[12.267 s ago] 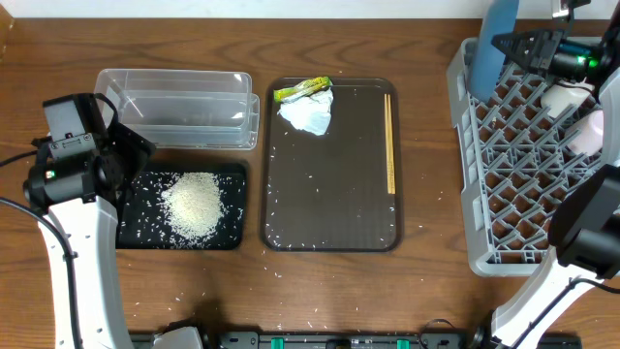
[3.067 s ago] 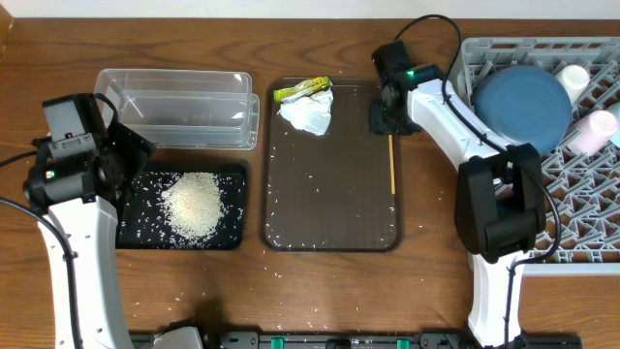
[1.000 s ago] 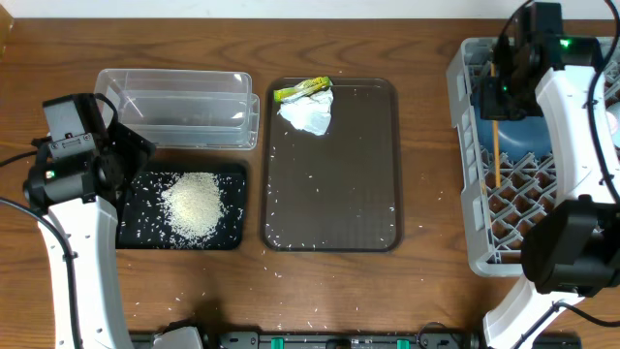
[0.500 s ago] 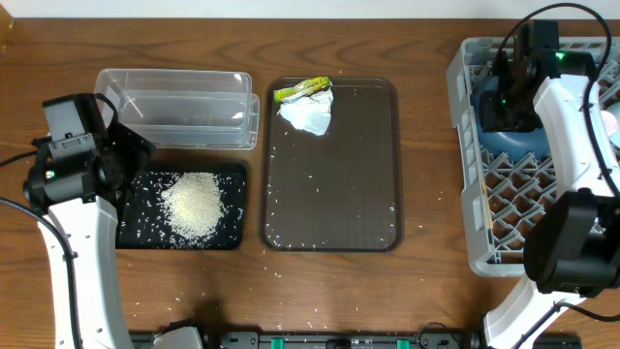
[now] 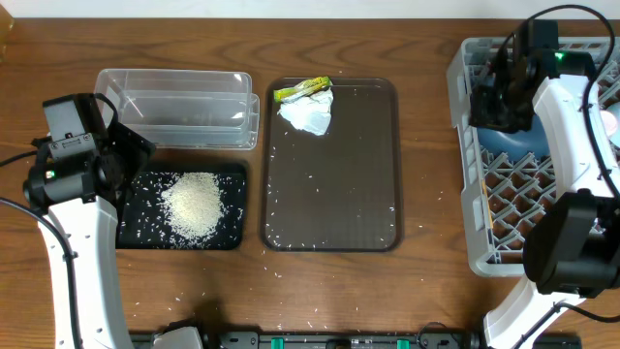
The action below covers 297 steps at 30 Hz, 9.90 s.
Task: Sort waste into correct bins and load items into the dishwasher rack
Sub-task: 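Carry the second chopstick to the rack and insert it, then open the right gripper and withdraw it above the rack, then reach the left gripper to the tissue and wrapper on the brown tray, then grasp the white tissue with the left gripper and lift it, then carry the tissue left and drop it into the clear bin, then reach the left gripper back and grasp the yellow-green wrapper, then carry the wrapper left and drop it into the clear bin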
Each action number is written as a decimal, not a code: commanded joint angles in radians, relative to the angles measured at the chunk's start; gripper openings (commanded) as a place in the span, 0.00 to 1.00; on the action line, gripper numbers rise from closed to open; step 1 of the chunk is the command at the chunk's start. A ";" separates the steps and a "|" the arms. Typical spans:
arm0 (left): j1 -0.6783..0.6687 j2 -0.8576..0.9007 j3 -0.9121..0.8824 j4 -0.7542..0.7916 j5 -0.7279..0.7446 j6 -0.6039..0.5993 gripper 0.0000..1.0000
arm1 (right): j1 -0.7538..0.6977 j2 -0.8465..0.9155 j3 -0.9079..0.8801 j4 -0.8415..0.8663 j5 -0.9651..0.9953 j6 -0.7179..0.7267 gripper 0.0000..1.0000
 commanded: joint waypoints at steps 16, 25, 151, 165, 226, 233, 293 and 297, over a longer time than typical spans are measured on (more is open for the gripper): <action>0.003 0.000 0.010 -0.003 -0.002 -0.016 0.90 | 0.091 -0.041 -0.004 0.157 -0.292 0.093 0.99; 0.003 0.000 0.010 -0.003 -0.002 -0.016 0.90 | 0.003 -0.043 0.101 0.200 -0.080 0.206 0.99; -0.813 0.733 0.815 -0.193 -0.040 0.127 0.06 | -0.237 -0.043 0.179 0.187 0.038 0.283 0.99; -0.658 0.678 0.815 -0.204 -0.360 0.013 0.08 | -0.237 -0.043 0.179 0.187 0.038 0.283 0.99; -0.637 1.046 0.802 0.147 0.098 0.913 0.72 | -0.237 -0.043 0.179 0.187 0.038 0.283 0.99; -0.637 1.046 0.778 0.134 0.188 1.042 0.75 | -0.237 -0.043 0.179 0.187 0.038 0.283 0.99; -0.449 0.729 0.763 0.339 0.197 0.322 0.06 | -0.237 -0.043 0.179 0.187 0.039 0.283 0.99; -0.338 0.725 0.763 0.254 0.197 -0.045 0.06 | -0.237 -0.043 0.179 0.187 0.038 0.283 0.99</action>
